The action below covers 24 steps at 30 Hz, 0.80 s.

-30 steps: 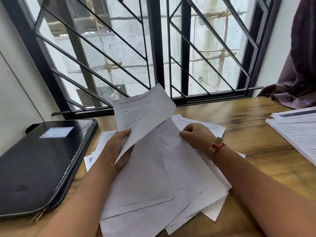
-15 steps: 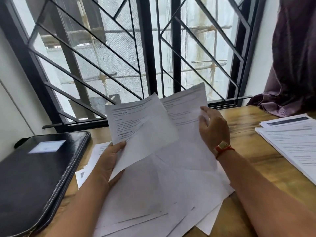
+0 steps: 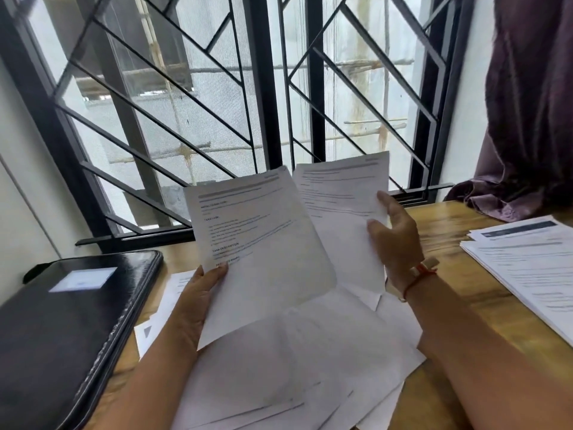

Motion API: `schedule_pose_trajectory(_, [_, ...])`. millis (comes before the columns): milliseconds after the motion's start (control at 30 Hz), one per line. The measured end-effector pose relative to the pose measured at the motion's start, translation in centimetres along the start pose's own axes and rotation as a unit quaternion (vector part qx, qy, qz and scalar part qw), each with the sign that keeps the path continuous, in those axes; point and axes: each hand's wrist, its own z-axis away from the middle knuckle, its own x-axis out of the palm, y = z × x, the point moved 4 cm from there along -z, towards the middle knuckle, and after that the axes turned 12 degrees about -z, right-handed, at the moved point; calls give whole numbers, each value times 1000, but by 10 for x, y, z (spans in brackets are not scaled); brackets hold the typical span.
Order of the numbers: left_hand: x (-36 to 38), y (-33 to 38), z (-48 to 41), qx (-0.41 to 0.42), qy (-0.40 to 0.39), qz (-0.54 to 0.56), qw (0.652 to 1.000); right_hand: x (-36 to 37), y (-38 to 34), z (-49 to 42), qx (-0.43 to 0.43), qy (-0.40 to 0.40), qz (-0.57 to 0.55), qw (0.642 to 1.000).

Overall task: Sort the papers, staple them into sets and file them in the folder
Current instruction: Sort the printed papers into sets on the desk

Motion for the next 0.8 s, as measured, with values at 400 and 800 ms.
schedule_pose_trajectory(400, [12, 0, 7, -11, -51, 6, 999, 48, 0, 36, 103, -226, -186, 951])
schedule_pose_trajectory(800, [13, 3, 12, -22, -56, -24, 998, 58, -5, 50, 114, -267, -201, 936])
